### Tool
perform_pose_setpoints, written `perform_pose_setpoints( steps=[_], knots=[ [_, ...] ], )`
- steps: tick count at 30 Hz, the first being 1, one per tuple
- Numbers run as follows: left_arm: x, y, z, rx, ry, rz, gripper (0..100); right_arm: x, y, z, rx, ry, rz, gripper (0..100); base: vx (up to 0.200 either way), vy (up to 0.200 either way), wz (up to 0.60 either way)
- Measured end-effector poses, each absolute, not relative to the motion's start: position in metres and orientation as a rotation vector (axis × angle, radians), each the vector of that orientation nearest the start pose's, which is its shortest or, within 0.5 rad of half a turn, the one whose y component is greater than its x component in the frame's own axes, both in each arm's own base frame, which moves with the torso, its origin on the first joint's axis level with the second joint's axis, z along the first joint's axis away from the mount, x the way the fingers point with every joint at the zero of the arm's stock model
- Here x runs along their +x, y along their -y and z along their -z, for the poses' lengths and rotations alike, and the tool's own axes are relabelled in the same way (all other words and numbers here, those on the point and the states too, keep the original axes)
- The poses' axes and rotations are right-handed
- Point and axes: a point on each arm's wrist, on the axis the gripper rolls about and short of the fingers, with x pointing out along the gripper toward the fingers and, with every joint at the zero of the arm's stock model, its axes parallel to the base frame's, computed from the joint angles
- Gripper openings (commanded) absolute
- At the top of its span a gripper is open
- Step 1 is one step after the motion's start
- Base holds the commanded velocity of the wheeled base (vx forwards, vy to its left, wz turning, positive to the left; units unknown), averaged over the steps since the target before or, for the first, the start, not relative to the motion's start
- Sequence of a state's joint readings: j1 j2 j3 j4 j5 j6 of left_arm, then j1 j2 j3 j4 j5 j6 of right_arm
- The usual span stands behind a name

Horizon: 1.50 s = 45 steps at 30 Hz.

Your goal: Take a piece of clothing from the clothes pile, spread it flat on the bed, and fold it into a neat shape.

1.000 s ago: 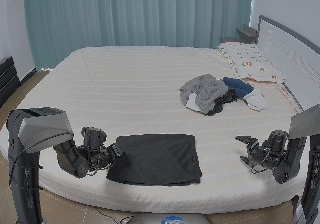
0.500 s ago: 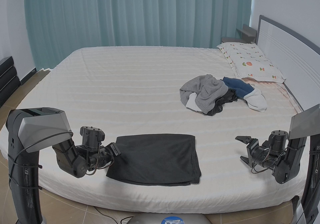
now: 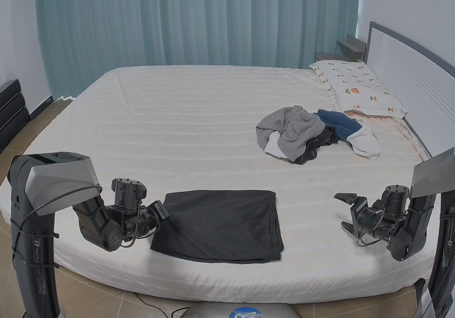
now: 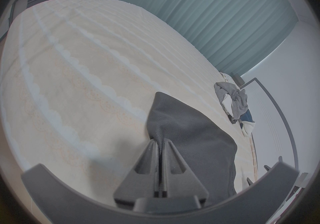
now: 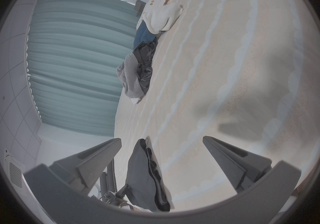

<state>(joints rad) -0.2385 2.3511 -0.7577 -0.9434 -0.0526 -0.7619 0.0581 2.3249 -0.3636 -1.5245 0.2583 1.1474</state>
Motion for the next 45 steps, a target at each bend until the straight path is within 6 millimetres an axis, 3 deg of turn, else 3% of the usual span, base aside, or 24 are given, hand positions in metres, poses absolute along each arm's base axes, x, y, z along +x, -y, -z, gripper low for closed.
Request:
perform_pose_setpoints(
  steps=[20, 45],
  knots=[
    [0.356, 0.074, 0.025, -0.682, -0.709, -0.016, 0, 0.300, -0.024, 0.015, 1.162, -0.569, -0.027, 100, 0.000, 0.200, 0.00],
    [0.356, 0.072, 0.026, -0.685, -0.711, -0.022, 0, 0.300, -0.024, 0.015, 1.162, -0.569, -0.028, 100, 0.000, 0.200, 0.00]
  ],
)
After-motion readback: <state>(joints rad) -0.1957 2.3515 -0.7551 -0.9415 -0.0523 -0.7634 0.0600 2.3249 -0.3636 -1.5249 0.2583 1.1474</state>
